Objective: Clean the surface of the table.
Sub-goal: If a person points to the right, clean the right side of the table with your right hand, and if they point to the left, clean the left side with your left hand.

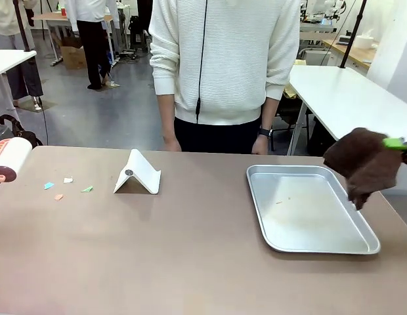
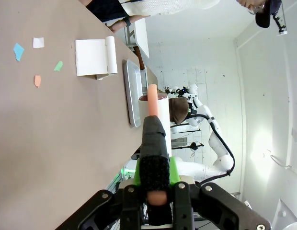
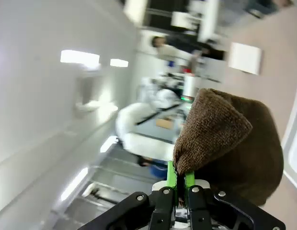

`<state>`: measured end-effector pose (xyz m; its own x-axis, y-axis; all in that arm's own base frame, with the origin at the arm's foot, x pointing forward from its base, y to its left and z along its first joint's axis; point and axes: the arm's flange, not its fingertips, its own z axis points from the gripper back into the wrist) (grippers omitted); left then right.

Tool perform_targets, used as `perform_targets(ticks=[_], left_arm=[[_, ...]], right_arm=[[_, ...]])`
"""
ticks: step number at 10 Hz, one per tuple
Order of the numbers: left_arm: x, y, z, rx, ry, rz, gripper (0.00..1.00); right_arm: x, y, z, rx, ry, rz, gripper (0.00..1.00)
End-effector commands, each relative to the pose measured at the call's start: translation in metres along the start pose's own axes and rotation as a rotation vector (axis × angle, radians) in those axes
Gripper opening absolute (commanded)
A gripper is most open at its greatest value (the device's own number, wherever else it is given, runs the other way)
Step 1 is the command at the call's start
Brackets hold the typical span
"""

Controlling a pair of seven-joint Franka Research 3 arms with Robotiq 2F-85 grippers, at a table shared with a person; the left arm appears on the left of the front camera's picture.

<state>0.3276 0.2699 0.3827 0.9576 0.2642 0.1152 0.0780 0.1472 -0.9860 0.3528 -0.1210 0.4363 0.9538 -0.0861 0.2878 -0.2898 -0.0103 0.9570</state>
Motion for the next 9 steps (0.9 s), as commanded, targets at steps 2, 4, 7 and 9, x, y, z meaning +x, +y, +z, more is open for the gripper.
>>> perform_targets(ticks=[2,4,7,9], left_arm=[[-0.002,-0.003,0.000,-0.008,0.008,-0.017,0.22],[-0.002,-0.003,0.000,-0.008,0.008,-0.017,0.22],[-0.002,-0.003,0.000,-0.008,0.008,-0.017,0.22],[-0.002,-0.003,0.000,-0.008,0.008,-0.017,0.22]], right_arm=[[0.017,-0.035,0.051,0.288,-0.051,0.011,0.07],[0.019,-0.047,0.078,0.369,-0.128,0.013,0.07],[0.013,-0.049,0.010,0.327,-0.133,0.001,0.07],[0.013,-0.049,0.010,0.327,-0.133,0.001,0.07]])
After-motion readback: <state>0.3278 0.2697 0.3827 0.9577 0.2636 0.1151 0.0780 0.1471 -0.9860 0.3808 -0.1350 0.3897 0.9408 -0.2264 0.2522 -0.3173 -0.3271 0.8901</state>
